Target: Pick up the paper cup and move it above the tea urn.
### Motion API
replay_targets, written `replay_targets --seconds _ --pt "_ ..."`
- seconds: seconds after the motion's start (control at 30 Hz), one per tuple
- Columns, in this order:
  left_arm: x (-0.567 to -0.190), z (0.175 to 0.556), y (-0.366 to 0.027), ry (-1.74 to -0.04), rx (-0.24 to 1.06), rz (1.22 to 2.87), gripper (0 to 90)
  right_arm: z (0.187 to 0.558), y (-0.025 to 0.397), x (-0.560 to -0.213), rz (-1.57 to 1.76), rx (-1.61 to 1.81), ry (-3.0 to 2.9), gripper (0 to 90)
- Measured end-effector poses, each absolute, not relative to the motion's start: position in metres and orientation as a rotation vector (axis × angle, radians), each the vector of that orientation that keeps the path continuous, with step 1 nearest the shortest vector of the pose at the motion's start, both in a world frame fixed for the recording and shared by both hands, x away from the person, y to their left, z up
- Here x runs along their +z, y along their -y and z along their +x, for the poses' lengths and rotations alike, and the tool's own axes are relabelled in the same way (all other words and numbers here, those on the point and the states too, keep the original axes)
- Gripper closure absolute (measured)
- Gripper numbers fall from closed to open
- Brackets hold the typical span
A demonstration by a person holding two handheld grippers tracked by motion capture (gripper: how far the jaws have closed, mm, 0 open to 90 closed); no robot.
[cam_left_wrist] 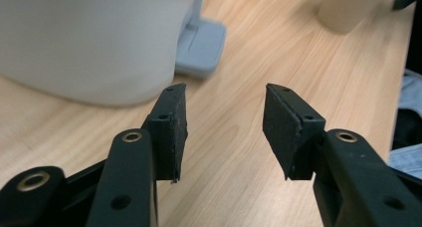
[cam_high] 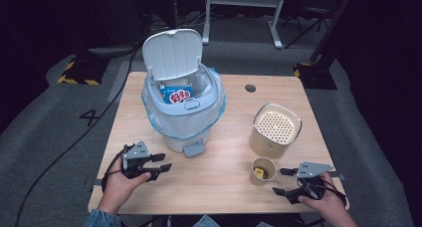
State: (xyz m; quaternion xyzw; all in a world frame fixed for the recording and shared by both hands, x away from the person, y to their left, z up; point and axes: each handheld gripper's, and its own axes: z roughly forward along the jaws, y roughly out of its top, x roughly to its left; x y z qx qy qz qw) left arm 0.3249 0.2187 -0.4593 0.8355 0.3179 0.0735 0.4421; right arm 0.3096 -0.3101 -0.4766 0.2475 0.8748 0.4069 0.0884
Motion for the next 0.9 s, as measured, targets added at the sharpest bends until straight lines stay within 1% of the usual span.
replay_targets --seconds 0.17,0.23,0.3,0.57,0.77,0.9 --pt "-0.48 0.327 -0.217 -0.83 0.187 2.097 49.9 0.311 0.3 -0.479 0.754 1.27 -2.579 23.5" --pt "-0.486 0.326 -0.216 -0.832 0.212 2.117 47.7 0.312 0.296 -0.48 0.751 1.288 -2.565 23.4" --pt "-0.491 0.325 -0.216 -0.849 0.208 2.119 46.2 0.313 0.292 -0.481 0.744 1.305 -2.557 23.1" --pt "-0.497 0.325 -0.215 -0.882 0.294 2.158 40.3 0.316 0.279 -0.486 0.755 1.357 -2.516 22.7" --pt "-0.502 0.326 -0.211 -0.901 0.318 2.19 37.1 0.319 0.271 -0.49 0.777 1.401 -2.482 22.9" --pt "-0.503 0.326 -0.21 -0.912 0.346 2.192 34.0 0.322 0.27 -0.493 0.792 1.412 -2.463 25.0"
